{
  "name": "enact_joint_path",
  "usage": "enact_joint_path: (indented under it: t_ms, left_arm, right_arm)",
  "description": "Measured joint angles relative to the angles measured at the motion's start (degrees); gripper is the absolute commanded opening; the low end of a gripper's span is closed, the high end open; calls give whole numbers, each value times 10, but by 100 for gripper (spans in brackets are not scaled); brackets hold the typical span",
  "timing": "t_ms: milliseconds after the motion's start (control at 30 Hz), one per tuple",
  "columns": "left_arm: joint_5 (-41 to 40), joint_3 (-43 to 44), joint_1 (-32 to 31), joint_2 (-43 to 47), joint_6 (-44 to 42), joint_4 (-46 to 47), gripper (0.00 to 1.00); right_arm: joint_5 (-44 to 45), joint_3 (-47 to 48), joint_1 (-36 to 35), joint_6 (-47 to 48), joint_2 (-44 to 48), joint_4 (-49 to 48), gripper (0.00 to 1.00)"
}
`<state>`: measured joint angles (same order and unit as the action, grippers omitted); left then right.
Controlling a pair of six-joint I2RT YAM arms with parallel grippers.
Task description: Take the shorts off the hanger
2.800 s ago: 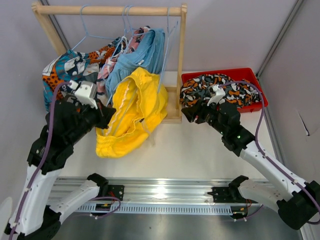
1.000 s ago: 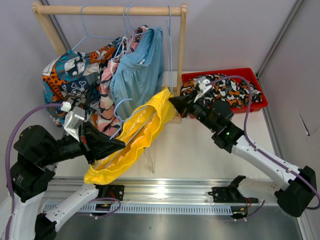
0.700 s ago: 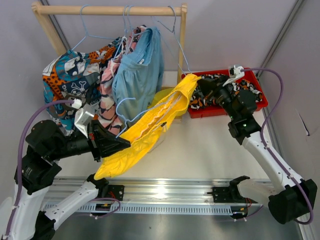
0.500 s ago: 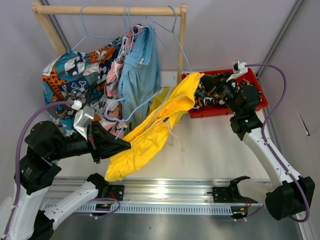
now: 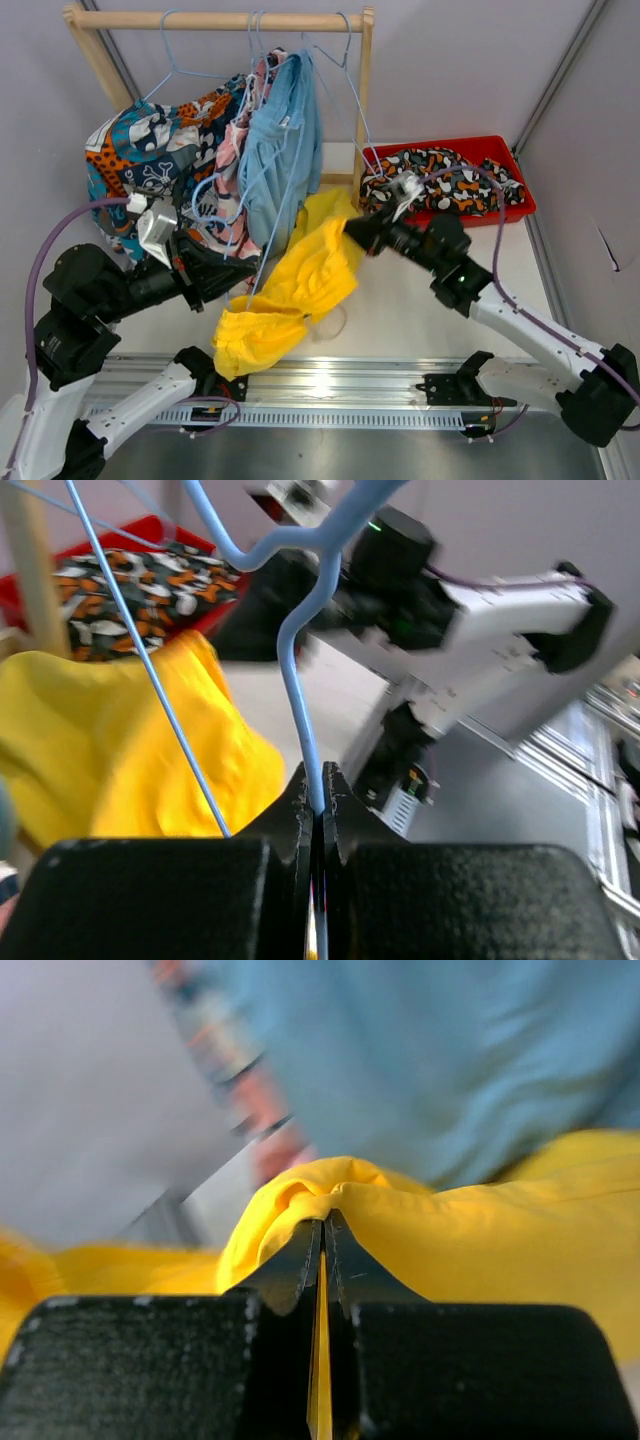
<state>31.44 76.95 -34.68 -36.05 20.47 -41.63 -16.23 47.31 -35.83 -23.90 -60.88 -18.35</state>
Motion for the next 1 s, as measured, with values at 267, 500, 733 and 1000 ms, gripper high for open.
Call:
enact_joint_path:
  t_ms: [267,500,733,1000]
  left_arm:
    - [-175,-40,-1,-47,0,42,0]
    - [-212,-97,-1,-57,0,31,0]
    - [-211,-134,-1,-30,5,27,0]
    - [-206,-135,-1,-47,11,45,0]
  right_arm:
    - [80,28,-283,95,46,116,0]
    - [286,239,-267,242,60,210,0]
    - [353,487,0,300,-33,178,0]
    - [308,663,187,283,-223,170,0]
